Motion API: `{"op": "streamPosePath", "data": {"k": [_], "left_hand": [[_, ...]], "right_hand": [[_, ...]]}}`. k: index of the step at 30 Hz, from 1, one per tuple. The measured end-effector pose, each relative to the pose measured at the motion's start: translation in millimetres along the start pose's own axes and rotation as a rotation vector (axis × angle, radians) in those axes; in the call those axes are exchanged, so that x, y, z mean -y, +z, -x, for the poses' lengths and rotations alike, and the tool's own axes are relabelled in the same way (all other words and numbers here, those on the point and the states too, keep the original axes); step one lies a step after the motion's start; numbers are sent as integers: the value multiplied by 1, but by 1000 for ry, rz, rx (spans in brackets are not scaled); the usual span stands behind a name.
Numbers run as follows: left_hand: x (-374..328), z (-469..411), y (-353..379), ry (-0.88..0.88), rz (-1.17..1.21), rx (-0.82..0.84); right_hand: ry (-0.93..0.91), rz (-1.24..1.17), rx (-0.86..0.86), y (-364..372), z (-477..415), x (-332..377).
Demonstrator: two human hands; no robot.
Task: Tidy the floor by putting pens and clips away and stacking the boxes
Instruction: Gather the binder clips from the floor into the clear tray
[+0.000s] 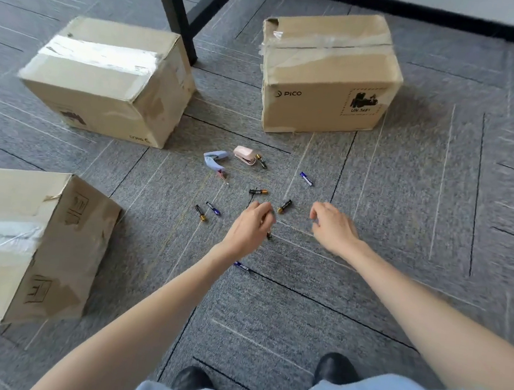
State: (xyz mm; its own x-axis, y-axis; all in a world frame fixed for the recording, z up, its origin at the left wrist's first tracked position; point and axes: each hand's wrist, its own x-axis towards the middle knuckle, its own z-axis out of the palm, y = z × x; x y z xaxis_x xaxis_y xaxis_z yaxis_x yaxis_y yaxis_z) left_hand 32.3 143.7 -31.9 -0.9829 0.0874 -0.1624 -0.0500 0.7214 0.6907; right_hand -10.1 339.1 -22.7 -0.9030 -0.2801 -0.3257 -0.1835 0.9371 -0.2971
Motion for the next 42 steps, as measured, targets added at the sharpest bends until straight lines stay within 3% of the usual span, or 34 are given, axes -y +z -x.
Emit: {"op": "streamPosePath", "data": {"k": [4,10,16,21,27,36,42], "left_hand": [[-14,-17,8,-114,212,32],[-23,-29,12,-304,554,144],[-15,-45,4,-378,707,183],[-32,-61,-52,-399,707,170],[-117,-61,-168,-415,681,100],[-346,-49,-392,-331,685,77],[-475,-65,-497,-254,731,88]], "right_hand": [[74,163,-85,-2,4,-23],[80,287,8,2,-1,-34],[20,241,87,5,-20,-20],[82,47,142,-37,-37,0],[106,-174,96,-174,-12,67],[166,-506,78,-472,57,163],[198,-603,-20,-638,75,187]]}}
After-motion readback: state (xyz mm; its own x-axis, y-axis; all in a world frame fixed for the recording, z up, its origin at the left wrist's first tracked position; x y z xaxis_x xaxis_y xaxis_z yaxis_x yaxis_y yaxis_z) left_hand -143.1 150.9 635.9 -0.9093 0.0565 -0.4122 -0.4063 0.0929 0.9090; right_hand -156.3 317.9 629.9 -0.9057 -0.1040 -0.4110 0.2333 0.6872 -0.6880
